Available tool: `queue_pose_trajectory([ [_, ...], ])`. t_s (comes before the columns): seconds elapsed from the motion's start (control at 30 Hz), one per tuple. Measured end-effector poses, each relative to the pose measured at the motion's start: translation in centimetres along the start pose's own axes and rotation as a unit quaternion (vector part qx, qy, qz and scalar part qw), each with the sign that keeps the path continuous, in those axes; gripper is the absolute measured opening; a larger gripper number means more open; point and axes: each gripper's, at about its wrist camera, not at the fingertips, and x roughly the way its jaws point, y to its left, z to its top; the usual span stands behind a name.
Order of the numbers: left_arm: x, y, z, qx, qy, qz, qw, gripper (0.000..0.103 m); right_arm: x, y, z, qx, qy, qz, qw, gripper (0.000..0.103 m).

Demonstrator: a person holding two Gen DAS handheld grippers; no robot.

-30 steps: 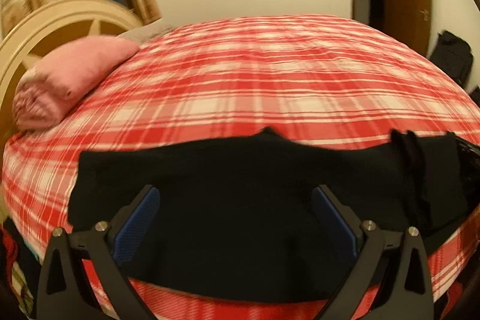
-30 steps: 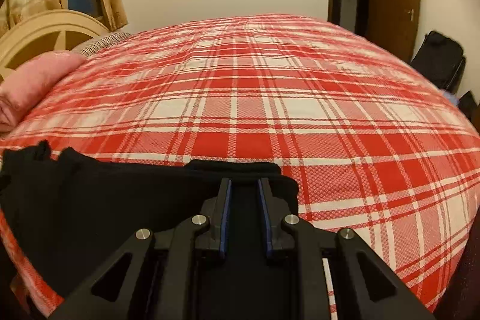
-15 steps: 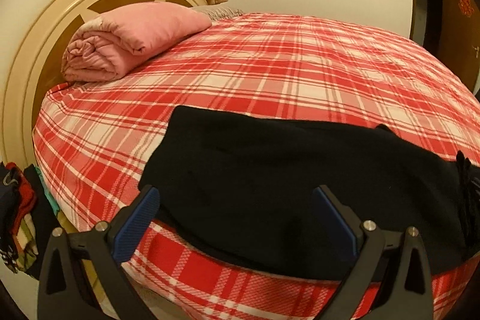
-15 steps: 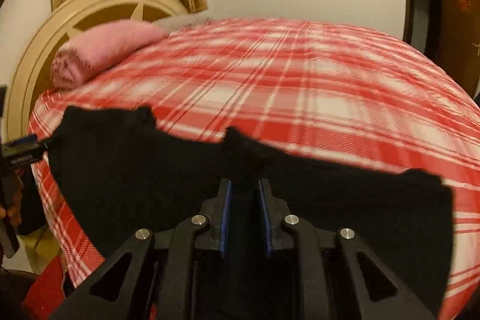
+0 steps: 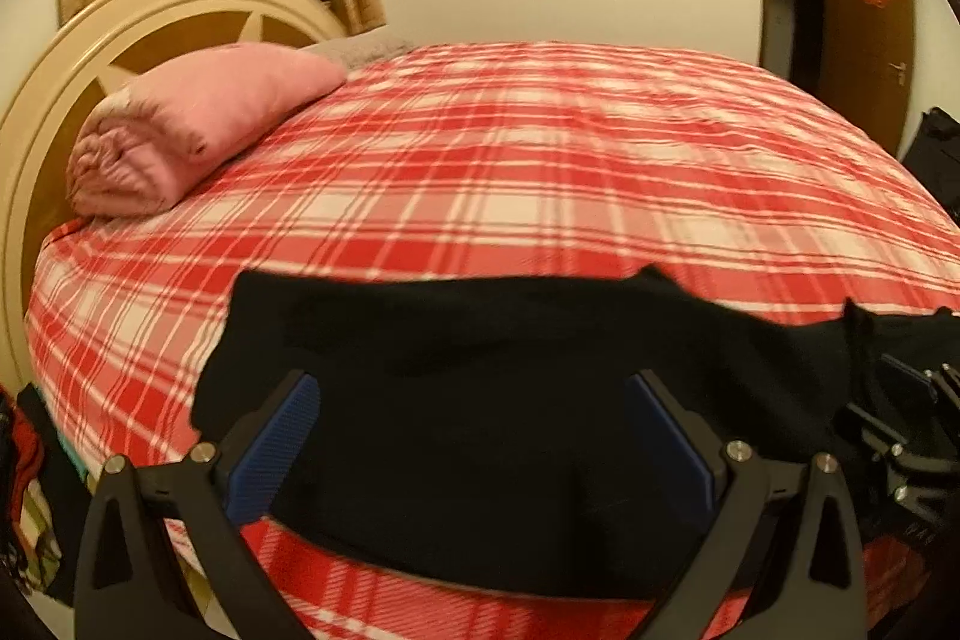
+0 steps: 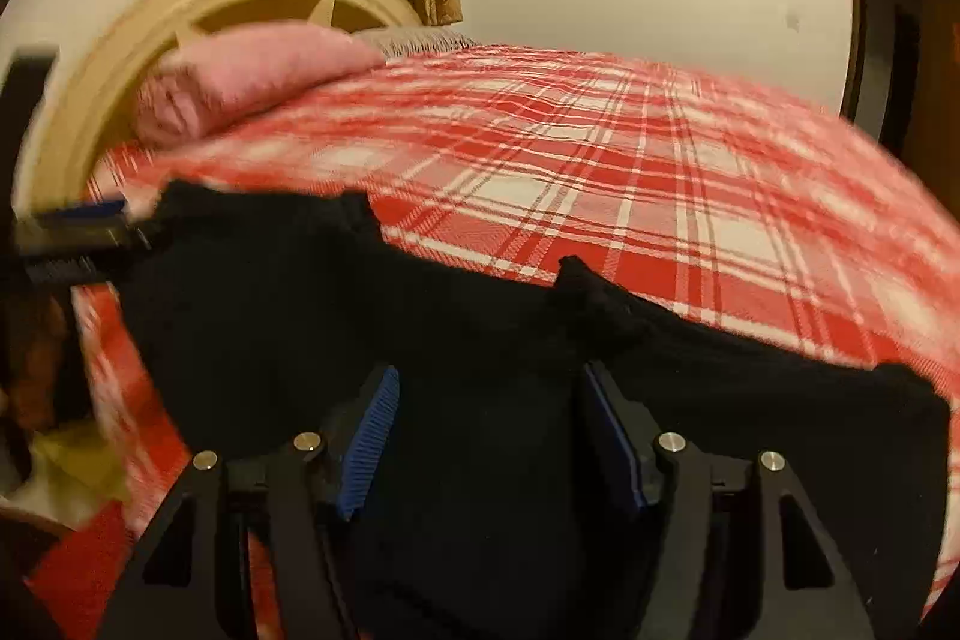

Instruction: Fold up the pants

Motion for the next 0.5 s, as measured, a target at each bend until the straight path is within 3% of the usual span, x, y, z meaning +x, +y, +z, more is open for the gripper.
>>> queue_pose_trajectory([
  [0.1, -0.5, -1.1, 0.4, 0.015, -0.009, -0.009, 0.9998, 0.103, -2.4, -0.6, 0.3, 0.019, -0.026, -0.018, 0.999, 0.064],
  [0.23, 0.1, -2.4, 0.4, 0.025, -0.004, -0.022, 0.9994, 0.103, -3.2, 1.1, -0.3, -0.023, -0.008, -0.021, 0.999, 0.064],
  [0.37, 1.4, -4.2, 0.7, 0.043, 0.011, -0.024, 0.9987, 0.103, -1.7, 2.4, -1.6, -0.060, 0.023, -0.053, 0.997, 0.064],
  [0.47, 1.4, -5.3, 0.6, 0.056, 0.010, -0.040, 0.9976, 0.103, -2.2, 1.1, -2.4, -0.045, 0.021, -0.068, 0.996, 0.062],
  [0.5, 1.4, -5.9, 0.6, 0.064, 0.007, -0.042, 0.9970, 0.103, -2.7, 0.2, -2.4, -0.020, 0.015, -0.062, 0.998, 0.054],
])
